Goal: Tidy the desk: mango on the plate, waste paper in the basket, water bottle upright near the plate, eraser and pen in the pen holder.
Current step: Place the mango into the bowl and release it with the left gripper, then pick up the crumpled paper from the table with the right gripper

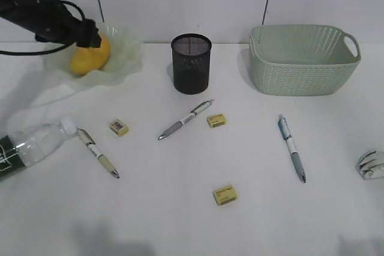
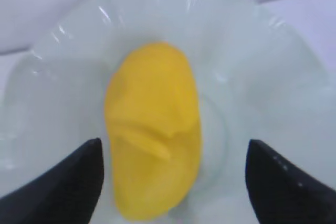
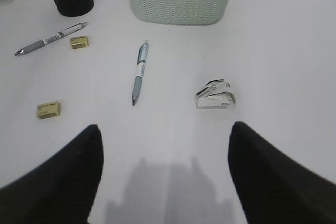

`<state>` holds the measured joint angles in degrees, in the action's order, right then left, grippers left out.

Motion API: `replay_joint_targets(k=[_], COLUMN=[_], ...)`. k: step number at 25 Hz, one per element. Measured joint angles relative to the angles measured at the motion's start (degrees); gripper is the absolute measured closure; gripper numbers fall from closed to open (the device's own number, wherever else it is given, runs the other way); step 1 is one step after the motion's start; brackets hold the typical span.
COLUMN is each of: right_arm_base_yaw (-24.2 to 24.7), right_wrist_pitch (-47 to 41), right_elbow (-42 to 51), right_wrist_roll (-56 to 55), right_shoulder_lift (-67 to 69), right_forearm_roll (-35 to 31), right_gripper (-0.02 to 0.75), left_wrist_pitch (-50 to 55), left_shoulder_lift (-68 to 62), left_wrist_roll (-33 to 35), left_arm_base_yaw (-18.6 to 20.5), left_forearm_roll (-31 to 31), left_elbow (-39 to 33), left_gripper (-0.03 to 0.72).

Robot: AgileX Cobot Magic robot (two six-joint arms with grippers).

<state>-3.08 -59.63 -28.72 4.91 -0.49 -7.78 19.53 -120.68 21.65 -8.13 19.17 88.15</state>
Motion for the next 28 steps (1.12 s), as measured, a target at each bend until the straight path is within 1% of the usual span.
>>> replay_joint_targets(k=[3, 6, 14, 18, 23, 28], right_arm_base_yaw=[0.00, 0.00, 0.00, 0.00, 0.00, 0.00], right_wrist_pitch=[0.00, 0.00, 0.00, 0.00, 0.00, 0.00], right_elbow=[0.00, 0.00, 0.00, 0.00, 0.00, 0.00], right_wrist_roll=[0.00, 0.00, 0.00, 0.00, 0.00, 0.00], right_shoulder_lift=[0.00, 0.00, 0.00, 0.00, 0.00, 0.00], right_forearm_roll=[0.00, 0.00, 0.00, 0.00, 0.00, 0.00], right_gripper=[0.154, 0.154, 0.154, 0.154, 0.154, 0.154], left_wrist_pitch=[3.59, 9.50, 29.75, 38.23, 48.25, 49.97], left_shoulder_lift=[2.72, 5.61, 13.99, 18.36, 22.72, 26.99], left_wrist_roll=[-0.06, -0.06, -0.37, -3.33, -6.79, -10.25], left_arm_base_yaw=[0.00, 0.00, 0.00, 0.00, 0.00, 0.00], left_forearm_roll=[-0.25, -1.46, -3.00, -3.92, -7.20, -9.75], left_elbow=[0.00, 0.00, 0.00, 0.07, 0.18, 0.18], left_gripper=[0.055, 0.083, 0.120, 0.146, 0.163, 0.183])
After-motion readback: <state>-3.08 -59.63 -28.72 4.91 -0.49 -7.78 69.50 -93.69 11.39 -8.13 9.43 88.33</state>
